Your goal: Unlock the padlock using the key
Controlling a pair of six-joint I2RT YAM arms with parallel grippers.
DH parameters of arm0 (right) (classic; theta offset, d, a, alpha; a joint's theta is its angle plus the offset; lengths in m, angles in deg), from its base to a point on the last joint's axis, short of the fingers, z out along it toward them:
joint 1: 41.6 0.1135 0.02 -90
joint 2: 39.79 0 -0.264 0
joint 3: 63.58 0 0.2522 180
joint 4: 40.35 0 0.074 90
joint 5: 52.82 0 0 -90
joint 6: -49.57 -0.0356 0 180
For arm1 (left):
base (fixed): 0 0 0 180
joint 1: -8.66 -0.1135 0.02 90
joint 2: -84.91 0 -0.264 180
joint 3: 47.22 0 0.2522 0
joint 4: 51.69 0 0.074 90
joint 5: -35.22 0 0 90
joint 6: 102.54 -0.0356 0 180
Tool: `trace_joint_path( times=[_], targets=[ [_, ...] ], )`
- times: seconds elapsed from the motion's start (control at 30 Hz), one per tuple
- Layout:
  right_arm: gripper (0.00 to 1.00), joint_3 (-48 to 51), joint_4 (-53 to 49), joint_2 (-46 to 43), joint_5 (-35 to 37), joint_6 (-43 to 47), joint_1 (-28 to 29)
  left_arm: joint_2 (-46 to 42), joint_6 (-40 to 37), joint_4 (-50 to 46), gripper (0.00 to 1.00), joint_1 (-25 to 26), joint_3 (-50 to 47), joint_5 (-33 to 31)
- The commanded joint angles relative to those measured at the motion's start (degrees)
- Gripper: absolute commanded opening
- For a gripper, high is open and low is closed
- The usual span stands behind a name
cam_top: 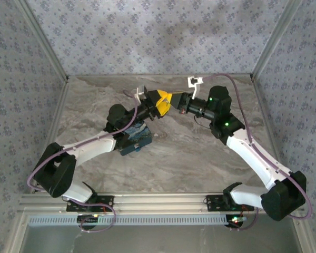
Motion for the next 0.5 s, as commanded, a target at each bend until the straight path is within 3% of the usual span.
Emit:
trace_joint_path(
  times=[0.0,0.3,0.47],
  targets=[
    [0.00,-1.0,-1.6,-0.4,-1.1,3.7,0.7,0.6,0.6,1.5,0.66,0.0,2.9,1.8],
    [0.00,-2.7,-6.0,0.2,-0.3,8.5,2.0,1.5,1.7,1.7,0.64,0.0,3.3,3.1],
    [0.00,-3.8,-7.8,-0.6,2.6,10.2,1.6,1.7,2.8,2.1,0.76,-0.2,1.8,2.6]
  ],
)
